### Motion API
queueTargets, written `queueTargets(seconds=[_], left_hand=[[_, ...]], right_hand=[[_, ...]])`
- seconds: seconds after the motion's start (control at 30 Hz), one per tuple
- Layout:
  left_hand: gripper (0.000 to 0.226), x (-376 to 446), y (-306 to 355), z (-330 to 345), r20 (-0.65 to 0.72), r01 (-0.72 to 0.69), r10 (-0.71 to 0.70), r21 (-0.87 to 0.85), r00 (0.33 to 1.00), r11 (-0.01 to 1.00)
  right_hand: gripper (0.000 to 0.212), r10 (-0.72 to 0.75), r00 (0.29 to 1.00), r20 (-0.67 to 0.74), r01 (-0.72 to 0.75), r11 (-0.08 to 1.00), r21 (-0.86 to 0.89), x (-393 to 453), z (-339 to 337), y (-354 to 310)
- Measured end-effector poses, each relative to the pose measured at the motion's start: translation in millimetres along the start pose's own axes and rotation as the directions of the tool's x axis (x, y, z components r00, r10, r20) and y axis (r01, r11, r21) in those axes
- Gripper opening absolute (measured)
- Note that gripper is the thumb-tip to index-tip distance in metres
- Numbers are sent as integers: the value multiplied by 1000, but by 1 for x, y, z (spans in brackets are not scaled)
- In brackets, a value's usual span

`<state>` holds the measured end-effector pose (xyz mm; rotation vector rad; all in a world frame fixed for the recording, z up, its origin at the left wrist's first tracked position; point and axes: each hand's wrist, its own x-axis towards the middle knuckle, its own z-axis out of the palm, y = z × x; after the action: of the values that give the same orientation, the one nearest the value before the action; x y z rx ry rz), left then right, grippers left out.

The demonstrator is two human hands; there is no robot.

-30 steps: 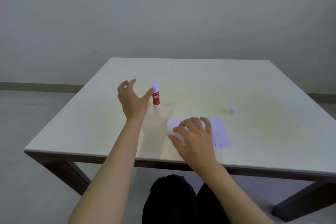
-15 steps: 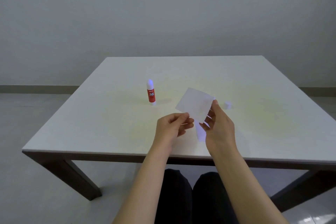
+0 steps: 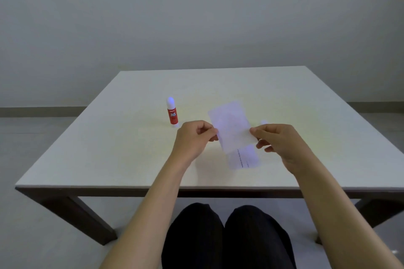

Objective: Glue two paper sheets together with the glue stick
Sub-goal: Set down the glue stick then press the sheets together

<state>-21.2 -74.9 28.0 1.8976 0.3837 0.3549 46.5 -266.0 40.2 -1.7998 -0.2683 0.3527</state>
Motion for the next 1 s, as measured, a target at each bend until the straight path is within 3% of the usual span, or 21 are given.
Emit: queueTargets(seconds=[0.2,0.4,0.67,1.0], left_hand=[[16,7,4,11,29,13,-20,226,999,974],[17,13,-12,27,44,32,-66,541,997,841],[20,21,-21,36,33,33,-64,575,997,818],[21,24,-26,38,49,23,-68,629,996,777]], right_hand=[[24,32,999,26,-27,983,-180,4,-11,9],[27,152,988,21,-143,963,-228,4,-11,32],[22,195,981,-9,-193,961,-196,10,-12,45],[22,147,988,-52,-156,927,-340,13,-5,47]])
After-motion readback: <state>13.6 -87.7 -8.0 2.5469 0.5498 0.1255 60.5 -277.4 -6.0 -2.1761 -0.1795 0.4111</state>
